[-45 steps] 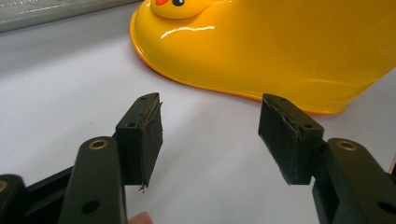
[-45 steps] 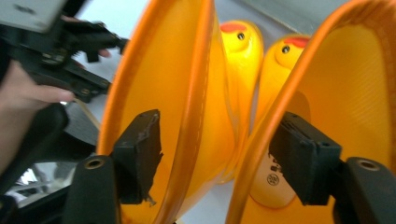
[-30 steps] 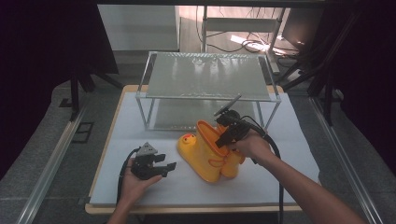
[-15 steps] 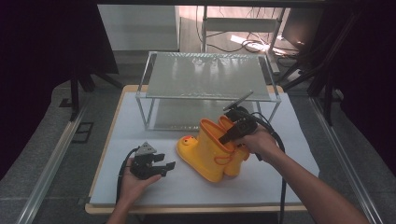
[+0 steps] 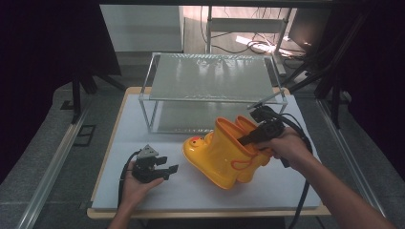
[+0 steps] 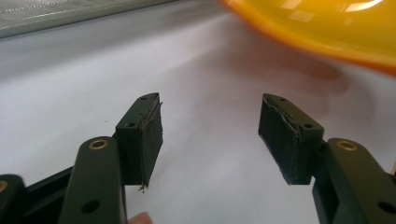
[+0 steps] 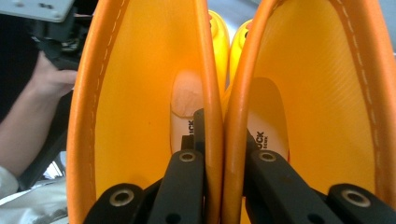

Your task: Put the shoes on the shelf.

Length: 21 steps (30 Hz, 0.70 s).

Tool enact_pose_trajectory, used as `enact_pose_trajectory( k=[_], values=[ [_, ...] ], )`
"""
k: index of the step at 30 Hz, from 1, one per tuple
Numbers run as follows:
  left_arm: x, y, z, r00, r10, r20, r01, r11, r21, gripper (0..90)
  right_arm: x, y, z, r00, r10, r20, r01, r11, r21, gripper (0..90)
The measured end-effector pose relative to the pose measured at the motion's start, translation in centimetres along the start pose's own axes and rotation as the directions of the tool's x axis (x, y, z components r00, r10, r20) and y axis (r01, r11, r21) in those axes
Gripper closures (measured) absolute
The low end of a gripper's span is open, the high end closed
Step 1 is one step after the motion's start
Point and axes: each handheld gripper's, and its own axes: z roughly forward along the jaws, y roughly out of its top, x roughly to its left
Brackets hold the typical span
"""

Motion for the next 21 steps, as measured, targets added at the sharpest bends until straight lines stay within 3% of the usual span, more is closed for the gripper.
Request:
enact_pose_trajectory(
  k=[11,17,21],
  values=[
    [-0.1,-0.1,0.2,1.0,-0.003,-0.003,0.003,1.0,0.008,40.0,-0.4,-2.9,-6.6,0.9991,0.004,-0.043,-0.01,0.991,-0.133,86.3],
    [-0.1,-0.2,0.4,1.0,-0.006,-0.005,0.007,0.9998,0.017,40.0,0.4,-3.4,-10.0,0.9991,-0.014,-0.041,0.006,0.98,-0.2,86.3],
    [-0.1,-0.2,0.6,1.0,-0.006,-0.003,0.006,0.9998,0.018,39.9,0.8,-3.3,-12.7,0.9987,-0.026,-0.045,0.013,0.965,-0.26,86.3]
  ],
)
